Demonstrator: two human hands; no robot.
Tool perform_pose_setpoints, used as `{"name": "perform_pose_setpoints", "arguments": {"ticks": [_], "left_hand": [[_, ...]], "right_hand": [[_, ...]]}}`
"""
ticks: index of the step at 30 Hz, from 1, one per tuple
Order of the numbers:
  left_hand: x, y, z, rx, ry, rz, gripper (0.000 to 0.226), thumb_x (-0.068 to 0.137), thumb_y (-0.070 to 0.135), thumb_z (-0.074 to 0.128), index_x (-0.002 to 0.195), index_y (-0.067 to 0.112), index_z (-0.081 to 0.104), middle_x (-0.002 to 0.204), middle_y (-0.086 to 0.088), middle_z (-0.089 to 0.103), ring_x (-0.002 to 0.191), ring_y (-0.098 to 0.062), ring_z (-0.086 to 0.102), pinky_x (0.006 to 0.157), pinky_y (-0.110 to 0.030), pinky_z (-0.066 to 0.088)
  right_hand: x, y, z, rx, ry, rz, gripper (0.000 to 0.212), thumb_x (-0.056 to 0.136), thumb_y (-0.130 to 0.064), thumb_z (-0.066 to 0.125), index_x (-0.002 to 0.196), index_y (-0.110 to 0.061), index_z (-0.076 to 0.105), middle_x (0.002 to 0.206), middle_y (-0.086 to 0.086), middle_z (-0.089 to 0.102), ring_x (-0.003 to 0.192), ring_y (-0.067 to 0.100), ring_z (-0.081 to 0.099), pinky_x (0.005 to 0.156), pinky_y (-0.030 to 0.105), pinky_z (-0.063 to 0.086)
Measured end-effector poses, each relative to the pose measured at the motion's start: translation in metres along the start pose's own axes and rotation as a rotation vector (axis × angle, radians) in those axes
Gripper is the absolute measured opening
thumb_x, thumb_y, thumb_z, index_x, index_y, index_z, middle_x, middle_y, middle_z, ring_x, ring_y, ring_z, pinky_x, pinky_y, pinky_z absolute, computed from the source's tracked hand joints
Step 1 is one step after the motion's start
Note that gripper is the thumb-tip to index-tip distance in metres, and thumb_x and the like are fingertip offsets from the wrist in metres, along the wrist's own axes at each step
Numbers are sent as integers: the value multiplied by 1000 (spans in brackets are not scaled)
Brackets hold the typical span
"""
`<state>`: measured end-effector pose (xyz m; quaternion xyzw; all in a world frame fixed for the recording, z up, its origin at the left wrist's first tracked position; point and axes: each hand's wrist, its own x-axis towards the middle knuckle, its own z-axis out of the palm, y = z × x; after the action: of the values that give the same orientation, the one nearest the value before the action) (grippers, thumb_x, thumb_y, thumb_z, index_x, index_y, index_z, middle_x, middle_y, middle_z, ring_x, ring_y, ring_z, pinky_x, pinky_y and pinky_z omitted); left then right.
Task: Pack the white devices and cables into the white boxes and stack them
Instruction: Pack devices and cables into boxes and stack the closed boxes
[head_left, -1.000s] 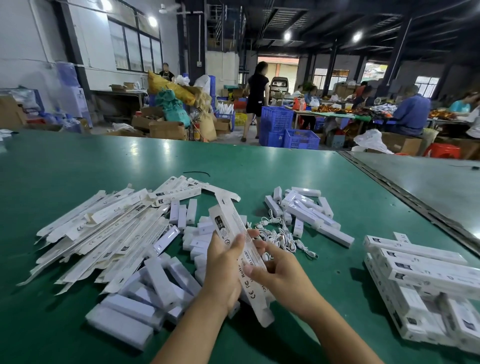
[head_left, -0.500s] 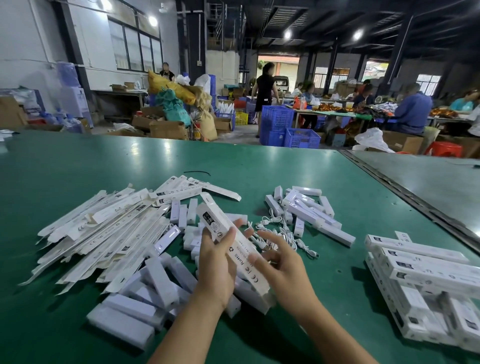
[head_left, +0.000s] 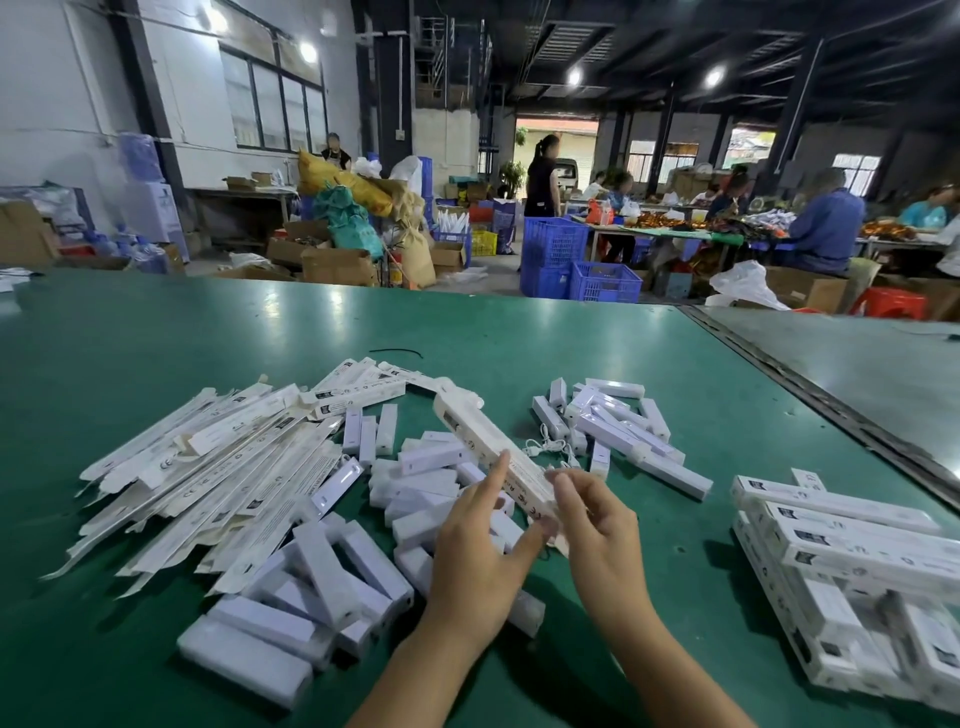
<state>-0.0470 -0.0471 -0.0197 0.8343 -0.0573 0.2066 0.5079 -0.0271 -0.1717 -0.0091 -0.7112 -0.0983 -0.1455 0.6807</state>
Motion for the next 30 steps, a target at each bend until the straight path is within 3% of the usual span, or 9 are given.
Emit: {"name": "perform_pose_setpoints", "arguments": {"ticks": [3, 7, 10, 14, 19, 23, 26, 27, 30], "left_hand": [[2, -1, -6, -52, 59, -9, 79, 67, 75, 58, 135, 60, 20, 110, 18, 58, 101, 28, 45, 79, 4, 34], [2, -3, -12, -115, 52, -29, 84, 66, 74, 62, 140, 52, 29, 103, 28, 60, 100, 21, 52, 79, 2, 37], [3, -7, -16, -195, 34, 8, 64, 73, 60, 68, 132, 50, 46, 97, 35, 68, 101, 14, 61, 82, -2, 42], [4, -6, -19, -296, 5, 15, 49, 78, 47, 72, 122, 54, 54, 104, 30, 71, 99, 2, 68, 81, -9, 49], [6, -5, -23, -390, -122, -37, 39, 85, 43, 65, 119, 58, 57, 109, 26, 71, 106, 6, 65, 84, -7, 47], [4, -5, -24, -392, -220, -21, 36, 89, 45, 60, 124, 53, 61, 99, 1, 75, 92, 0, 65, 82, -15, 50], [6, -7, -25, -423, -246, -47, 36, 88, 46, 61, 123, 52, 63, 93, -13, 70, 84, -11, 59, 82, -33, 55], [6, -8, -26, -431, -257, -55, 36, 87, 46, 61, 123, 52, 63, 89, -8, 69, 84, -12, 58, 82, -33, 54], [7, -10, -27, -438, -251, -59, 33, 87, 45, 63, 118, 56, 64, 75, 9, 58, 74, -4, 55, 73, -13, 47]], "right_hand": [[2, 0, -4, 124, -95, 54, 38, 86, -26, 42, 102, -27, 76, 83, -14, 71, 78, 6, 61, 68, 20, 44], [3, -2, -7, 118, -192, 2, 45, 77, -12, 44, 105, -23, 78, 97, -5, 69, 84, 8, 60, 68, 19, 45], [2, -3, -9, 134, -222, -30, 39, 79, -10, 52, 107, -22, 77, 95, 1, 67, 76, 8, 59, 65, 19, 46], [1, -2, -11, 228, -305, -53, 34, 81, -5, 66, 111, -18, 75, 104, 5, 66, 85, 13, 67, 72, 22, 52], [3, -4, -13, 133, -315, -75, 30, 77, -18, 79, 106, -25, 74, 76, -7, 62, 67, 9, 59, 64, 20, 49], [5, -2, -18, 51, -320, -90, 28, 74, -22, 79, 101, -21, 70, 62, 1, 66, 56, 9, 60, 60, 18, 47], [3, -3, -17, 57, -317, -85, 29, 74, -23, 78, 100, -17, 64, 60, 4, 66, 54, 11, 62, 59, 18, 47], [2, -3, -16, 40, -319, -97, 29, 77, -24, 76, 100, -16, 60, 60, 4, 65, 54, 11, 61, 59, 19, 47], [0, -2, -16, -109, -325, -238, 21, 89, -14, 69, 95, -15, 48, 65, 3, 64, 58, 10, 61, 63, 18, 47]]}}
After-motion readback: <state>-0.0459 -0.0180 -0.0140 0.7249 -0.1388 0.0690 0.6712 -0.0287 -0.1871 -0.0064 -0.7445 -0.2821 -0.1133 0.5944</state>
